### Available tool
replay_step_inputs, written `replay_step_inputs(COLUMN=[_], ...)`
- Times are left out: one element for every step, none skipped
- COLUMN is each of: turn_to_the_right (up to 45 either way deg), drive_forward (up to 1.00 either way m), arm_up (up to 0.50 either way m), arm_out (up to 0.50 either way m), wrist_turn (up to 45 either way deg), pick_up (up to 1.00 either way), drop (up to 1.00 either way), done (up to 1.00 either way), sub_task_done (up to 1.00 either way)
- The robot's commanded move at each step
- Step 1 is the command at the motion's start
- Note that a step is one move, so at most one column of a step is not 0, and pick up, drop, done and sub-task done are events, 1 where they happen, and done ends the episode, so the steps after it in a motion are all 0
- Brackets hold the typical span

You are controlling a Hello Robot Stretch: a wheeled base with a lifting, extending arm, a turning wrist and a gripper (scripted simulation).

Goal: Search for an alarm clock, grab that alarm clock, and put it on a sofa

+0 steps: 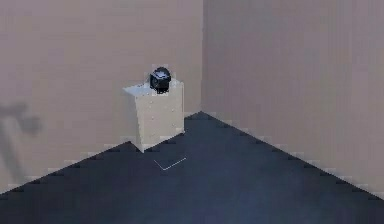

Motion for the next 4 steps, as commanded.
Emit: replay_step_inputs(turn_to_the_right=[-3.0, 0.0, -9.0, 0.0], drive_forward=[0.0, 1.0, 0.0, 0.2], arm_up=[0.0, 0.0, 0.0, 0.0], arm_out=[0.0, 0.0, 0.0, 0.0], wrist_turn=[0.0, 0.0, 0.0, 0.0], pick_up=[0.0, 0.0, 0.0, 0.0], drop=[0.0, 0.0, 0.0, 0.0], done=[0.0, 0.0, 0.0, 0.0], sub_task_done=[0.0, 0.0, 0.0, 0.0])
